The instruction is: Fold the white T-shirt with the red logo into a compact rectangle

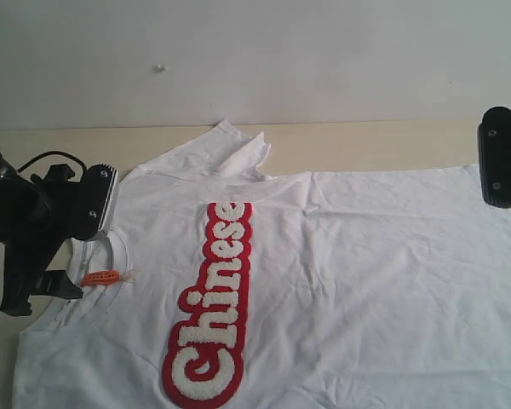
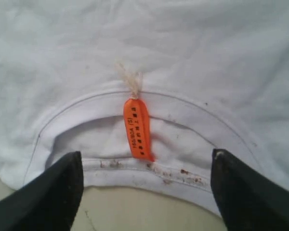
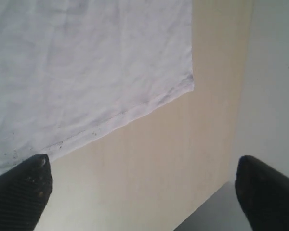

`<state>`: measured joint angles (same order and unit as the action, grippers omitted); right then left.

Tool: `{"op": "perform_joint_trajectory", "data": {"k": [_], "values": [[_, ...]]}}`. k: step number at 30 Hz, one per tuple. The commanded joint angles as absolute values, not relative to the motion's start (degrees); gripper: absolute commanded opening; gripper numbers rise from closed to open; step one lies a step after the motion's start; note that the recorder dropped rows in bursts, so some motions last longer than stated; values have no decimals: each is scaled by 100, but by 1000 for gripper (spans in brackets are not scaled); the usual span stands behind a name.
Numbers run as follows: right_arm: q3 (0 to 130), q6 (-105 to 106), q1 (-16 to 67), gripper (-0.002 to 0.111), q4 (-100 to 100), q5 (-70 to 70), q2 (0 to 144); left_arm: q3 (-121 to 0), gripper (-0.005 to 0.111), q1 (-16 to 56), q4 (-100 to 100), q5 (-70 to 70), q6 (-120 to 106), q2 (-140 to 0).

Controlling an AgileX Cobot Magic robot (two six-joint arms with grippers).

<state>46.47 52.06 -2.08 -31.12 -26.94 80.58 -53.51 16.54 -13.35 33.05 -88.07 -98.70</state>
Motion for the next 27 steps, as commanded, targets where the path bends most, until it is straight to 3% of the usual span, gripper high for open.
{"op": "perform_joint_trajectory", "data": {"k": [1,12,19,27], "values": [[4820,5441,-195,99,-2976,-2852,8082,-5290,71,1662,-1610,3269,-8828,-9862],[5353,8345,-1069,99,-249,-3714,8840,-5250,71,1662,-1715,3456,-8828,-9862],[6595,8635,-1273,99,-1043,-4773,10041,-5250,71,1662,-1690,3457,-8828,-9862],[6962,9778,-1706,99,-509,-4221,10889,-5045,71,1662,-1677,3050,-9149,-9871]]}}
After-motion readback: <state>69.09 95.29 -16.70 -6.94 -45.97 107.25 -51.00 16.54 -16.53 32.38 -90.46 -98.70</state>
